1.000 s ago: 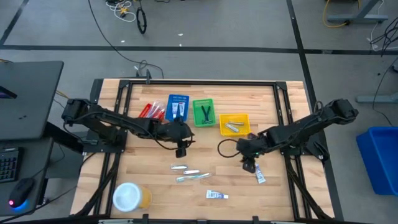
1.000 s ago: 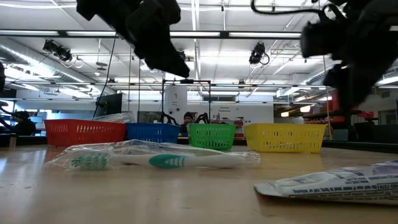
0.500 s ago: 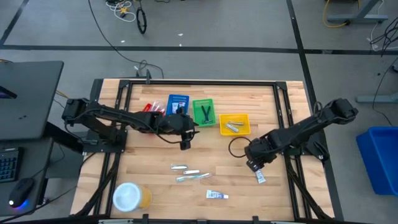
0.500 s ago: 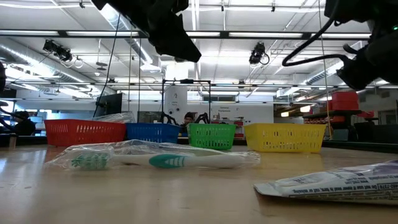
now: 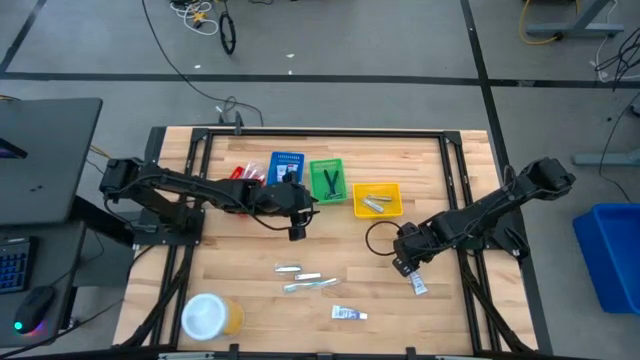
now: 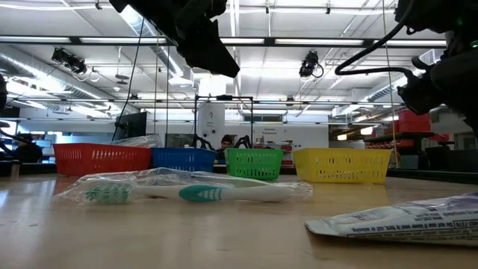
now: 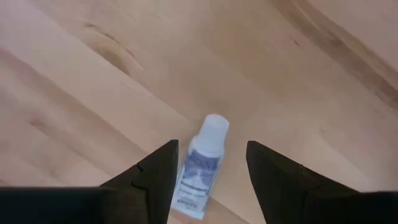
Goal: Pick & Place Travel size toiletries
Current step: Put the white toothpaste into the blue bin
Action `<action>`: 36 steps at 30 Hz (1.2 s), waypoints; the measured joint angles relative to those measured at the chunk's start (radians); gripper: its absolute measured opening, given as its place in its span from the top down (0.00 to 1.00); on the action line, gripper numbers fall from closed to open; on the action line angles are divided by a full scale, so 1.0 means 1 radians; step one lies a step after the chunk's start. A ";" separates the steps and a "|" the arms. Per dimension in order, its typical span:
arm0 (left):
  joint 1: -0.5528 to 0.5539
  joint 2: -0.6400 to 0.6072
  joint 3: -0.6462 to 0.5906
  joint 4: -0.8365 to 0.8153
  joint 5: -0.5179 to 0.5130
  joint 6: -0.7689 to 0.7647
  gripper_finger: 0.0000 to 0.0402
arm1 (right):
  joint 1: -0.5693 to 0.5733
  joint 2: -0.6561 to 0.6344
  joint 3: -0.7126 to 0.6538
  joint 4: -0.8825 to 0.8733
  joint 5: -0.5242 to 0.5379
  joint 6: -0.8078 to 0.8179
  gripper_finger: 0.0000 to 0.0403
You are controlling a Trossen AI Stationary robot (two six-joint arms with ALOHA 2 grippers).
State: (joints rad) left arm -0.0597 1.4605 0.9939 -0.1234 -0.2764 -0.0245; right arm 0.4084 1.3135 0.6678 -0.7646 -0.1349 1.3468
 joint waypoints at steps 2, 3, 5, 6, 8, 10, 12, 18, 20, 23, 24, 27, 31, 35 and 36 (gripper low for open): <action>0.000 0.000 0.000 0.000 0.000 -0.001 0.63 | 0.000 0.008 0.000 0.004 0.002 0.000 0.50; 0.000 0.000 0.000 0.000 0.000 -0.001 0.63 | 0.000 0.013 0.000 0.005 -0.005 0.000 0.49; 0.000 0.000 0.000 0.000 0.000 -0.001 0.63 | 0.000 0.028 0.000 0.006 -0.024 0.003 0.49; 0.000 0.000 0.000 0.000 0.000 -0.001 0.63 | 0.001 0.035 0.000 0.006 -0.026 0.003 0.49; 0.000 0.000 0.000 0.001 0.000 -0.001 0.63 | 0.006 0.049 0.000 0.008 -0.026 0.003 0.49; 0.000 0.000 0.000 0.001 0.000 -0.001 0.63 | 0.011 0.065 0.000 0.020 -0.026 0.003 0.49; 0.000 0.000 0.000 0.001 0.000 -0.001 0.63 | 0.016 0.080 0.000 0.041 -0.027 0.003 0.51; 0.000 0.000 0.000 0.001 0.000 0.004 0.63 | 0.032 0.121 0.000 0.123 -0.026 -0.019 0.57; 0.000 0.000 0.000 0.001 0.000 0.003 0.63 | 0.032 0.136 0.000 0.139 -0.027 -0.021 0.59; 0.000 0.000 0.000 0.001 0.000 0.005 0.63 | 0.032 0.154 0.000 0.146 -0.026 -0.030 0.64; 0.000 0.000 0.000 0.001 0.000 0.005 0.63 | 0.032 0.159 0.000 0.145 -0.027 -0.039 0.66; 0.000 0.000 0.000 0.001 0.000 0.006 0.63 | 0.032 0.166 0.002 0.145 -0.027 -0.065 0.71; 0.000 0.000 0.000 0.001 0.000 0.006 0.63 | 0.030 0.166 0.002 0.147 -0.024 -0.074 0.76; 0.000 0.000 0.000 0.001 0.000 0.006 0.63 | 0.028 0.162 0.006 0.162 -0.025 -0.094 0.76; 0.000 0.000 0.000 0.001 0.000 0.006 0.63 | 0.024 0.160 0.014 0.183 -0.020 -0.107 0.76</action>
State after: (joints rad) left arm -0.0597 1.4605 0.9939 -0.1223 -0.2764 -0.0188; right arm 0.4322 1.4739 0.6819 -0.5817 -0.1548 1.2402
